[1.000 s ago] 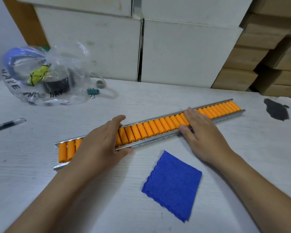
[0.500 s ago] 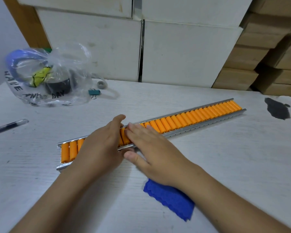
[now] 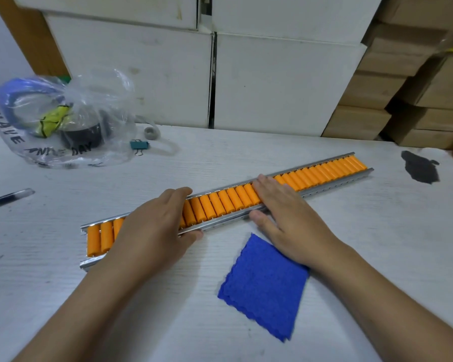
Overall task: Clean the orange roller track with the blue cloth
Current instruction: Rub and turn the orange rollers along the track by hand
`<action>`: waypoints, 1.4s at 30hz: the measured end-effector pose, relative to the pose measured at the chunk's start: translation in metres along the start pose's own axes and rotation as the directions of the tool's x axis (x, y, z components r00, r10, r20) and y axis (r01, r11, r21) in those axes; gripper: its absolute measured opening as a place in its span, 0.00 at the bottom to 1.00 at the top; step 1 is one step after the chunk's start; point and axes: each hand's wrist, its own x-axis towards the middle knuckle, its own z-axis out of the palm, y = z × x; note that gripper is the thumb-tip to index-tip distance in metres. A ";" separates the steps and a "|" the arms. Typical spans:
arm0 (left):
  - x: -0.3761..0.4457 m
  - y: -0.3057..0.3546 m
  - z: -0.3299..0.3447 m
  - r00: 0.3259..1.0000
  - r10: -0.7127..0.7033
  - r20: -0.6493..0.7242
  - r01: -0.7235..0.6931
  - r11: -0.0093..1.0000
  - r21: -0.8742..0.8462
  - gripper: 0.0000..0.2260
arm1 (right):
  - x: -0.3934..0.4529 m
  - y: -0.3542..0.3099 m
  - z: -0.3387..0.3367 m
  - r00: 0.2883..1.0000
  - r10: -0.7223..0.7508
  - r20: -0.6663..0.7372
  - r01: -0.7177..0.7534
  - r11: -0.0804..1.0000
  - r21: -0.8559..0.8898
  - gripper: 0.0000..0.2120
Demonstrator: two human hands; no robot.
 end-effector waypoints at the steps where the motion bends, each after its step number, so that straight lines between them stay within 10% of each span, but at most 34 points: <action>1: 0.000 0.001 0.000 1.000 0.004 0.000 -0.004 1.000 0.008 0.33 | -0.001 0.006 -0.001 0.999 0.027 -0.017 -0.027 1.000 -0.003 0.34; 26: -0.033 -0.029 -0.030 0.972 -0.142 0.186 0.076 0.942 0.326 0.33 | -0.026 -0.012 -0.003 0.993 -0.082 0.084 0.081 0.997 0.013 0.33; 34: 0.019 0.070 0.015 0.978 0.209 0.012 -0.209 0.978 -0.013 0.34 | -0.028 -0.005 -0.004 0.997 -0.076 -0.027 0.079 0.991 0.107 0.30; 42: 0.056 0.078 0.038 0.976 0.171 0.137 -0.169 0.985 -0.024 0.37 | -0.021 0.000 -0.007 0.993 -0.110 -0.044 0.114 0.989 0.090 0.32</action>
